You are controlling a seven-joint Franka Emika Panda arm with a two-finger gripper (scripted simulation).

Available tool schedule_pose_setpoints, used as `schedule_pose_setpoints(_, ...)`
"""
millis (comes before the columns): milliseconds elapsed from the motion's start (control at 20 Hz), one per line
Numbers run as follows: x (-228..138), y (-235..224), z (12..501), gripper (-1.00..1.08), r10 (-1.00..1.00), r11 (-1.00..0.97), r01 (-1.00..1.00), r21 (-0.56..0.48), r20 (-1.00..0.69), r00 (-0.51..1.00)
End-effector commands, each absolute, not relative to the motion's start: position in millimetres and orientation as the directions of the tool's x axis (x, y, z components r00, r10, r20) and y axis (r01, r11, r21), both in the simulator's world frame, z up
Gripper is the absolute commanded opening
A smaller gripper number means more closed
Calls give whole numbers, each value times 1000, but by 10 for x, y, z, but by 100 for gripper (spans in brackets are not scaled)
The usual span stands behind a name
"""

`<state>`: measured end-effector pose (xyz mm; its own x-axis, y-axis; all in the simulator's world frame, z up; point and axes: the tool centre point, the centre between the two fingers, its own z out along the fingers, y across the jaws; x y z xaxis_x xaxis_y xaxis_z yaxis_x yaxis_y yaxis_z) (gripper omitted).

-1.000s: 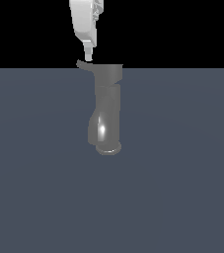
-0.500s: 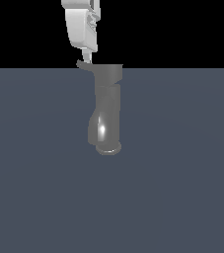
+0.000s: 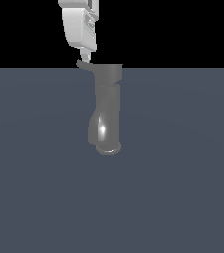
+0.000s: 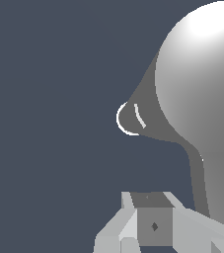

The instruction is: Turn on the faucet by rotating a designated handle.

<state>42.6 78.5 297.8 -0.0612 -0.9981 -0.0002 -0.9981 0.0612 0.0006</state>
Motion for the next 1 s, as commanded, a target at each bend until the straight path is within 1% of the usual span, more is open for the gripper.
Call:
schedule_pose_setpoints(0,363,809,2979,-100,-998,61,-998,0,0,-61)
schedule_pose_setpoints(850,-89,964,2979,-100,-998,62,-998,0,0,-62)
schedule_pose_setpoints(950,-38,969,2978,-100,-998,60,-998,-7,1,-60)
